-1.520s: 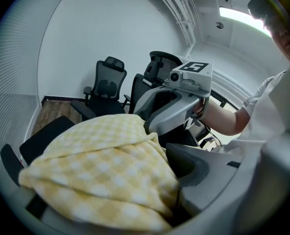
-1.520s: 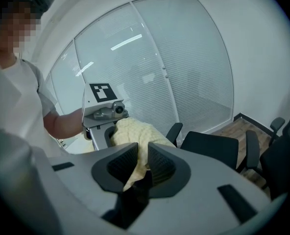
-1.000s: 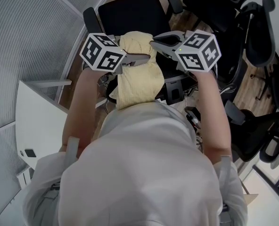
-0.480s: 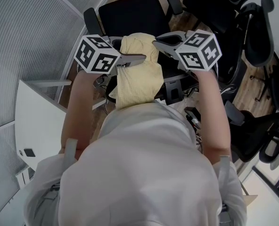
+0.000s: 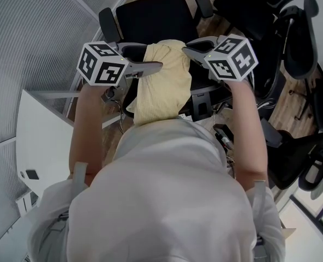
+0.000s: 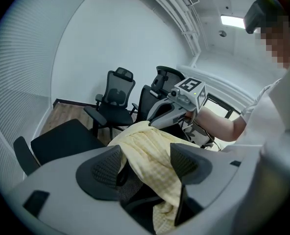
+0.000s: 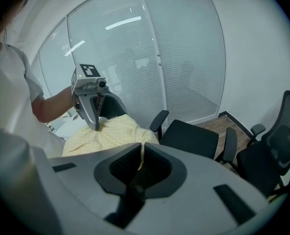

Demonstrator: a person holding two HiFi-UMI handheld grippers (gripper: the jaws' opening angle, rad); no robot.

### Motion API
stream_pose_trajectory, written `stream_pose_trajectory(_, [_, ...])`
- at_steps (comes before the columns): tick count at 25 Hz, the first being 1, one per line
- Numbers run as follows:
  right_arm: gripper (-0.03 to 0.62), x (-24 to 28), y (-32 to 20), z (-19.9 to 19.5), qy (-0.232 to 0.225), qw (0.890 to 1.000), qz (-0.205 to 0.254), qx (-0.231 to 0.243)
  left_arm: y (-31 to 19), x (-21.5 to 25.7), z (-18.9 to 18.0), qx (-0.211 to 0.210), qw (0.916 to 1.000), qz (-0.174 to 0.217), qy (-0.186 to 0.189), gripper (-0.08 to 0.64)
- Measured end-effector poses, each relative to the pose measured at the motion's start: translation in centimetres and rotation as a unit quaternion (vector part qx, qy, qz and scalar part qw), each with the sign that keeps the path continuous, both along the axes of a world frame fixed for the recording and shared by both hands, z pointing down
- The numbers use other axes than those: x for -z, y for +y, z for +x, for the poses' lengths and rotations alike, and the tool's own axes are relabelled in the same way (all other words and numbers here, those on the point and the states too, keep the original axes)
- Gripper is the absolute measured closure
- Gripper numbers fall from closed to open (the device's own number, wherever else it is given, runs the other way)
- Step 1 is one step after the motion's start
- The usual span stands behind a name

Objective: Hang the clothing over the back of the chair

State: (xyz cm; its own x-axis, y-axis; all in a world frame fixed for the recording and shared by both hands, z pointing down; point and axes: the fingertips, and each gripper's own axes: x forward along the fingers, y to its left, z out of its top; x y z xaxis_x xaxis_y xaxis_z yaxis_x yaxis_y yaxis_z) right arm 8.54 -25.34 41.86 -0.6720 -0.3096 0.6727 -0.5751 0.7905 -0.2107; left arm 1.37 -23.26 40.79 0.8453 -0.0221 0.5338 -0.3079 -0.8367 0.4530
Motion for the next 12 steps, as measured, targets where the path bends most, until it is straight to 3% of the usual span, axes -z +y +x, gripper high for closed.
stream_pose_trajectory(12, [0.554,-1.3,0.4,0.5,0.048,0.999,-0.014,0.013,-1.1,0.9,-2.7,0.05,0.9986,0.011,0.018,0.254])
